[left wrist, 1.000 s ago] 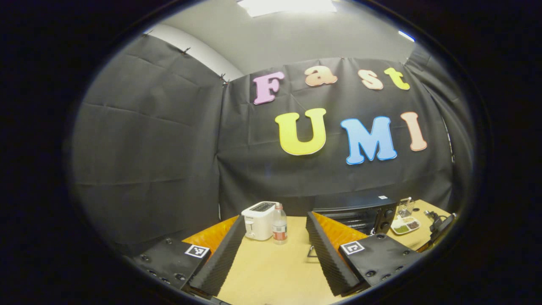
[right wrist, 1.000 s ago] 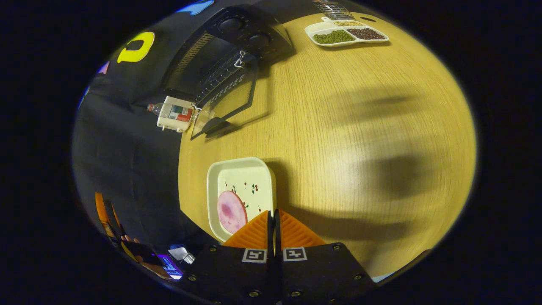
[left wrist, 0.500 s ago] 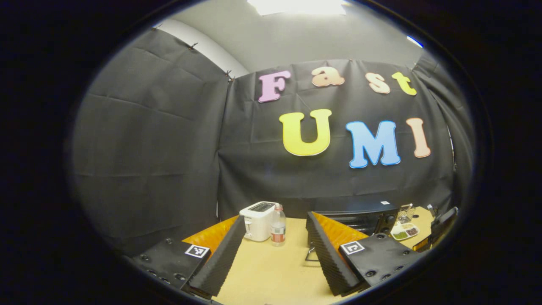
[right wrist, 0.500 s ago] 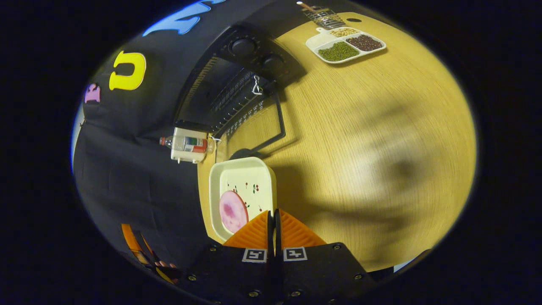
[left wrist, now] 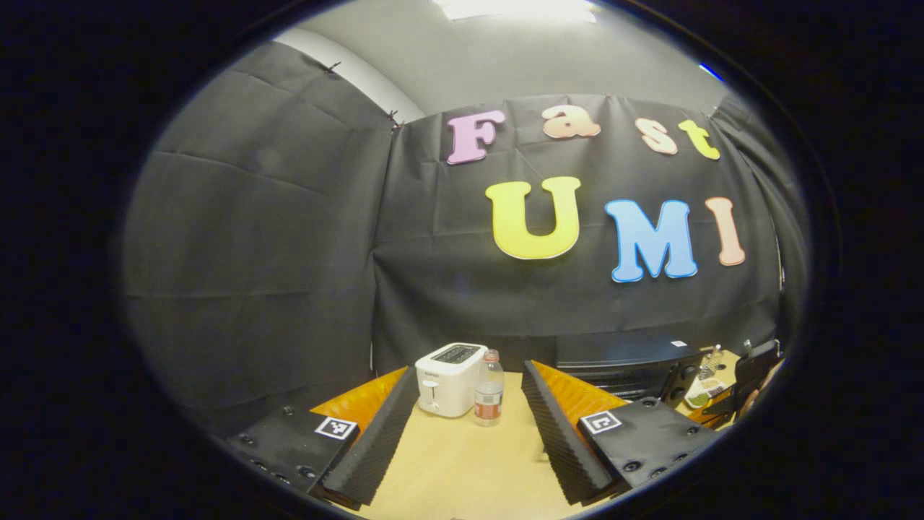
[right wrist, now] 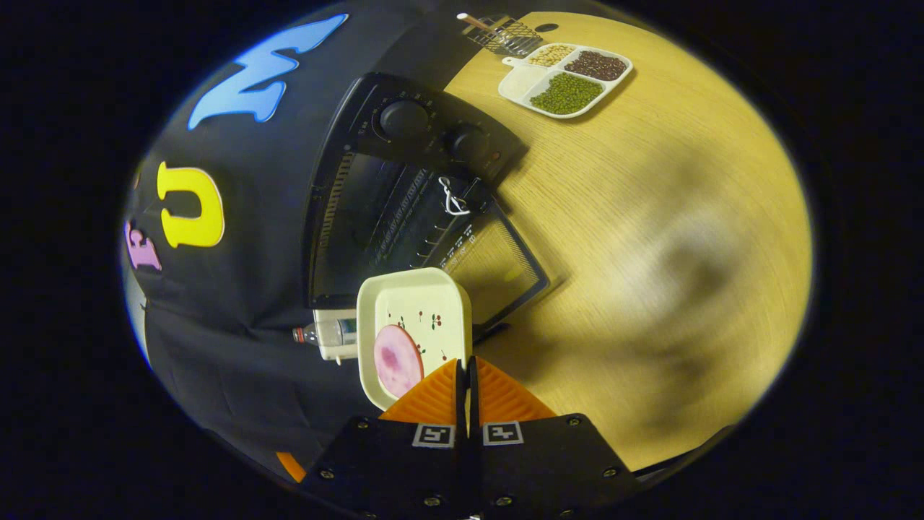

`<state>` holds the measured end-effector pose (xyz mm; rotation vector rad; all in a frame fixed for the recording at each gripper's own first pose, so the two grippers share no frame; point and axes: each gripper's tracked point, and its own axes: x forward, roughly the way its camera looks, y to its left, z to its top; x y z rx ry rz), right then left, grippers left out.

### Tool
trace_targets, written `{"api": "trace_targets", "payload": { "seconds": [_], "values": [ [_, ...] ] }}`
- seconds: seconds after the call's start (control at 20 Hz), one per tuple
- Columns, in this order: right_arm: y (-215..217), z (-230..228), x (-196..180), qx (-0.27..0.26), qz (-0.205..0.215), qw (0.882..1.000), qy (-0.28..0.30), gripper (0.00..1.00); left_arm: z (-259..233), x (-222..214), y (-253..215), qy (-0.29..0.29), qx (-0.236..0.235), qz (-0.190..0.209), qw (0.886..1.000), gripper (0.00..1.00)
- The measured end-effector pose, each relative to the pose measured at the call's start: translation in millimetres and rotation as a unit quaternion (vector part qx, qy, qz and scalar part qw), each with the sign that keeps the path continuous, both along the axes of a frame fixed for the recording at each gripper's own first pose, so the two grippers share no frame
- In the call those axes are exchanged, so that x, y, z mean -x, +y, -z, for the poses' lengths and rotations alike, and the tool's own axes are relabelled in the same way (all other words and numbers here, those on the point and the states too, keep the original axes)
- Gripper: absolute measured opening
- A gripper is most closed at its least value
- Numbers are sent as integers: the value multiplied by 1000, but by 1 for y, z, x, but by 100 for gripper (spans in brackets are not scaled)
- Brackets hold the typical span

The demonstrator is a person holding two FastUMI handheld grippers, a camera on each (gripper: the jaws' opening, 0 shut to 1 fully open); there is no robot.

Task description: Open the electric oven with the left hand, put the food in, and close the electric oven.

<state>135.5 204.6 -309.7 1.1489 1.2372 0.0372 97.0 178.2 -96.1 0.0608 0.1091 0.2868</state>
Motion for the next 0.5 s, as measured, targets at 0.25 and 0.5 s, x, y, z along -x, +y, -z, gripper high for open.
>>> {"api": "trace_targets", "payload": {
  "seconds": [0.25,0.5],
  "values": [
    [24,6,-37,-15,69,997,10,0,4,-17,26,1,-7,-1,1000,100],
    [32,16,-70,-25,139,990,17,0,7,-22,53,9,-12,-9,1000,100]
  ]
}}
